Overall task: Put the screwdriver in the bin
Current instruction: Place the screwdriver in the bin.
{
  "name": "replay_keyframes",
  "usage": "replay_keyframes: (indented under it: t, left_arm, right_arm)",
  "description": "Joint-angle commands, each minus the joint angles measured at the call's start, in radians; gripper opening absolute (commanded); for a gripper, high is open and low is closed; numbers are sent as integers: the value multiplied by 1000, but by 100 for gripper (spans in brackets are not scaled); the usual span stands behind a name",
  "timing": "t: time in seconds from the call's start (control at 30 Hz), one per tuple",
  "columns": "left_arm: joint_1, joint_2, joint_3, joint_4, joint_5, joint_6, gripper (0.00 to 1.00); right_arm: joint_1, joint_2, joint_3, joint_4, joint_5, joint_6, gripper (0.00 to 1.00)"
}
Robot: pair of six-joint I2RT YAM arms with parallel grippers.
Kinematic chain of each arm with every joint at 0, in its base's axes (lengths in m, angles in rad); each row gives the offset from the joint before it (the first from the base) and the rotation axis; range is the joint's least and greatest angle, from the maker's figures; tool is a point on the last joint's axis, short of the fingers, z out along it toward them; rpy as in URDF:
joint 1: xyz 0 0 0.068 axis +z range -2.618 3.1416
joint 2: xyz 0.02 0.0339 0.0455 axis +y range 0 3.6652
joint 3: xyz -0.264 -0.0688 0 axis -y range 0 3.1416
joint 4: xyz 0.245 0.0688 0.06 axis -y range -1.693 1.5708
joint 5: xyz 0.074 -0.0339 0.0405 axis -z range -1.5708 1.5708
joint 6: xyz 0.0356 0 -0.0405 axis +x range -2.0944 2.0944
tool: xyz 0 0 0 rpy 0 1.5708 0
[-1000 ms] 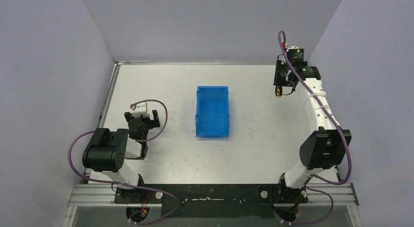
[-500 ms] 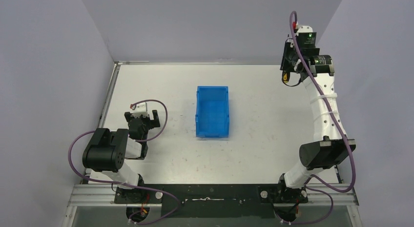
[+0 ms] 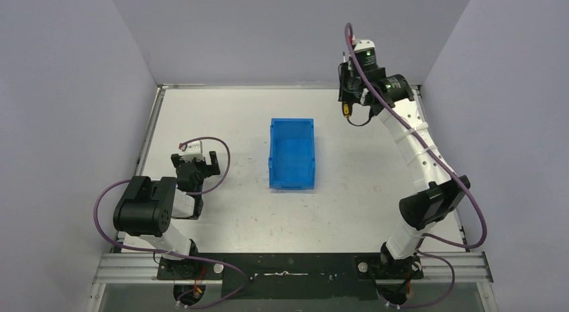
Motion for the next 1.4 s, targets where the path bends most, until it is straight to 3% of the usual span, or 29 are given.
replay_keyframes:
  t: [0.0, 0.47, 1.03, 1.37]
  left_arm:
    - [-2, -5, 18, 53, 2, 6, 97]
    - [-2, -5, 17, 53, 3, 6, 97]
    - [-2, -5, 18, 53, 3, 6, 97]
    - [-1, -5, 18, 54, 3, 7, 97]
  right_arm:
    - [118, 47, 59, 62, 79, 69, 17]
    - [336, 192, 76, 186, 160, 167, 17]
    - [423, 130, -422, 485, 138, 234, 16]
    - [452, 129, -585, 573, 124, 272, 17]
